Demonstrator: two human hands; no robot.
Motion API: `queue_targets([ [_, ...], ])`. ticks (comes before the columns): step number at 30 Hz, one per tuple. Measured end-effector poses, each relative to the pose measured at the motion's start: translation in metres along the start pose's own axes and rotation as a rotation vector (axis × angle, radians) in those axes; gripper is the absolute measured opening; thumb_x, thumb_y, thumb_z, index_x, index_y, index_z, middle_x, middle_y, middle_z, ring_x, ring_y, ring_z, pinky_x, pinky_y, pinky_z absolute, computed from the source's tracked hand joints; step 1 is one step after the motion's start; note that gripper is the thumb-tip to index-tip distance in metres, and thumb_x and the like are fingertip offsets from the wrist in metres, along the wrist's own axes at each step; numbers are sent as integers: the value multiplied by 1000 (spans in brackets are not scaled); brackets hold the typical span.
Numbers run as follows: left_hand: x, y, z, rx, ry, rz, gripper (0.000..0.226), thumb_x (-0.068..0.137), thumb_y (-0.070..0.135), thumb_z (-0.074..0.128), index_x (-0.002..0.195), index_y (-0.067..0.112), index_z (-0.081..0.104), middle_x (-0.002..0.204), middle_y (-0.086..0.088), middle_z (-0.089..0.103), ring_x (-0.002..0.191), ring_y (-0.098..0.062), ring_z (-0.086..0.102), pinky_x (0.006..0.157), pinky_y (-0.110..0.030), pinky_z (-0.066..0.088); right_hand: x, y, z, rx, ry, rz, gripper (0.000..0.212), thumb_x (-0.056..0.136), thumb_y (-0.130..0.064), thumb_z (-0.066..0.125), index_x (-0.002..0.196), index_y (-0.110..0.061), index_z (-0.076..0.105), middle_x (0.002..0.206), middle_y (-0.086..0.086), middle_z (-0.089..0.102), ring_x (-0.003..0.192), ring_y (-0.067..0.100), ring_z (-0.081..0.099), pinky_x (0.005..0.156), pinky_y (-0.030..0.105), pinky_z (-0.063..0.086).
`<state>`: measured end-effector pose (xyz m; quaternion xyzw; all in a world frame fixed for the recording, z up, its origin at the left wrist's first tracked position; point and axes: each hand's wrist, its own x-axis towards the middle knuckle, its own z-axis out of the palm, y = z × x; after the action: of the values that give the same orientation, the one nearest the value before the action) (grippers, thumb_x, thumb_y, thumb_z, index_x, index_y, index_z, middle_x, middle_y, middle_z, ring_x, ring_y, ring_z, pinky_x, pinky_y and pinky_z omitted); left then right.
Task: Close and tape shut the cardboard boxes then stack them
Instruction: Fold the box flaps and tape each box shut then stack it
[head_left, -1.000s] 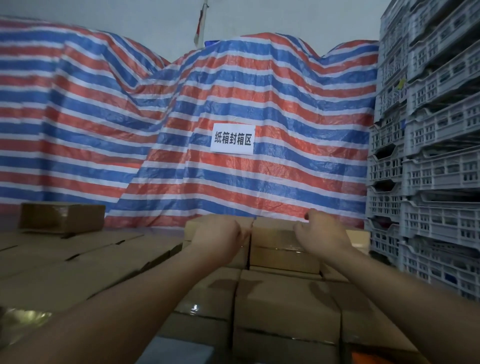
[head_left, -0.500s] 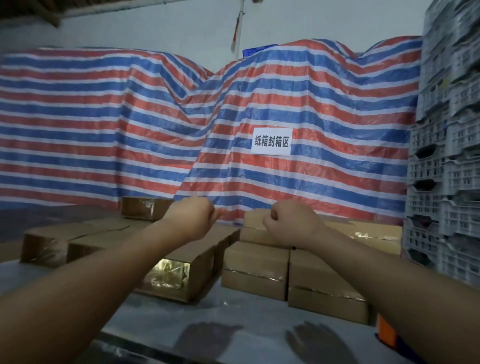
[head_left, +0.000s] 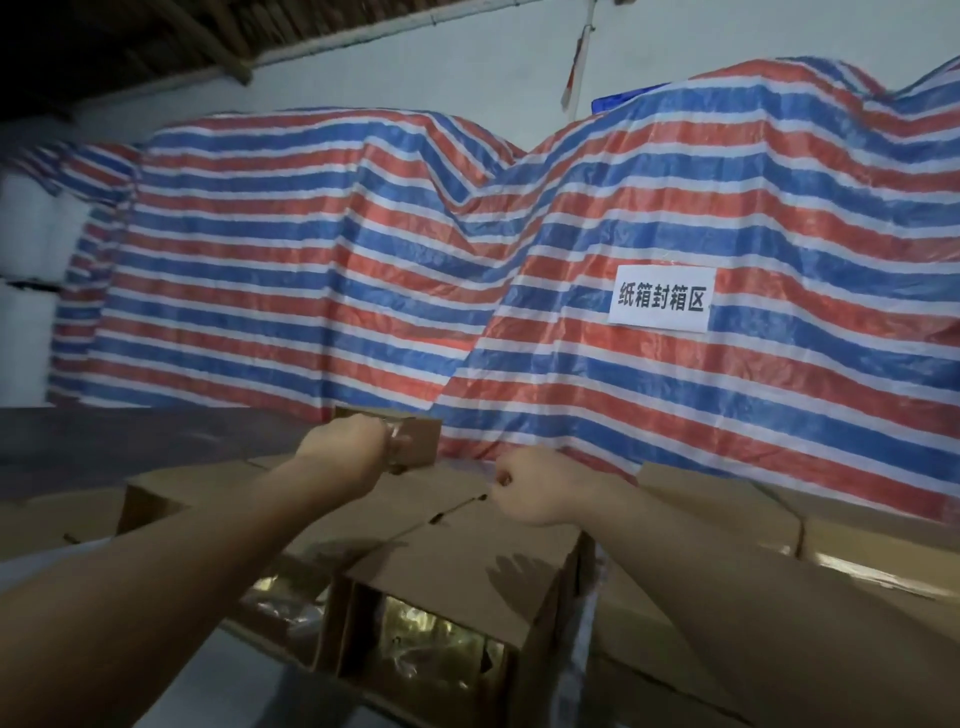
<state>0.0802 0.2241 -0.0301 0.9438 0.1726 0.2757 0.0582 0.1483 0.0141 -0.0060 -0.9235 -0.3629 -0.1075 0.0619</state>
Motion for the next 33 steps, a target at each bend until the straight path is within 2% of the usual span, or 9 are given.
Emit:
queue_targets([
  [4, 77, -2, 36, -85, -56, -2, 7, 99, 33, 54, 105, 29, 55, 103, 2, 62, 93, -14, 61, 88, -32, 51, 77, 9, 22, 1, -76, -21, 29, 104, -37, 45, 125, -25, 61, 119, -1, 61, 107, 19, 59, 98, 38, 51],
  [7, 125, 1, 61, -246, -178, -29, 26, 101, 41, 48, 112, 21, 61, 110, -3, 63, 101, -20, 60, 94, -34, 47, 122, 23, 41, 18, -92, -20, 25, 104, -40, 46, 121, -30, 62, 116, -3, 63, 103, 16, 60, 97, 38, 51],
  [10, 165, 0, 95, -260, -197, -78, 26, 102, 42, 46, 110, 22, 61, 107, -2, 61, 99, -18, 57, 93, -32, 44, 160, 39, 54, -47, -141, -28, 38, 101, -35, 50, 138, -27, 53, 132, 0, 57, 117, 22, 55, 102, 41, 48],
  [12, 183, -4, 111, -219, -221, -100, 31, 104, 38, 41, 120, 19, 60, 117, -5, 60, 107, -19, 56, 94, -32, 41, 173, 47, 59, -106, -175, -43, 48, 98, -32, 54, 144, -24, 46, 139, 3, 52, 123, 25, 52, 104, 41, 46],
  [16, 202, -9, 127, -236, -362, -116, 44, 106, 36, 36, 140, 11, 49, 140, -12, 49, 128, -25, 48, 111, -43, 36, 189, 61, 61, -148, -230, -35, 47, 95, -29, 59, 140, -19, 50, 135, 6, 55, 118, 25, 54, 101, 39, 47],
  [20, 207, -9, 137, -336, -397, -117, 46, 106, 37, 37, 143, 11, 47, 144, -13, 47, 130, -25, 46, 113, -45, 34, 196, 70, 64, -152, -211, -25, 44, 98, -26, 56, 141, -17, 51, 134, 7, 56, 120, 25, 54, 100, 37, 47],
  [25, 206, -1, 138, -472, -304, -138, 43, 105, 32, 42, 140, 7, 47, 137, -14, 52, 125, -26, 50, 110, -43, 38, 202, 71, 66, -104, -149, -44, 42, 98, -25, 54, 140, -22, 50, 132, 6, 56, 110, 22, 52, 96, 35, 46],
  [30, 194, 19, 115, -495, -56, -111, 34, 105, 27, 39, 124, 7, 58, 125, -9, 61, 119, -25, 55, 101, -30, 42, 206, 59, 58, -204, -91, -150, 53, 99, -31, 51, 150, -35, 40, 153, 4, 36, 137, 31, 38, 107, 46, 38],
  [33, 186, 26, 90, -552, 134, -135, 36, 105, 35, 35, 114, 14, 62, 113, -7, 64, 108, -23, 59, 101, -37, 45, 205, 47, 56, -197, 13, -189, 59, 94, -36, 60, 147, -30, 37, 150, 9, 36, 139, 36, 35, 110, 55, 33],
])
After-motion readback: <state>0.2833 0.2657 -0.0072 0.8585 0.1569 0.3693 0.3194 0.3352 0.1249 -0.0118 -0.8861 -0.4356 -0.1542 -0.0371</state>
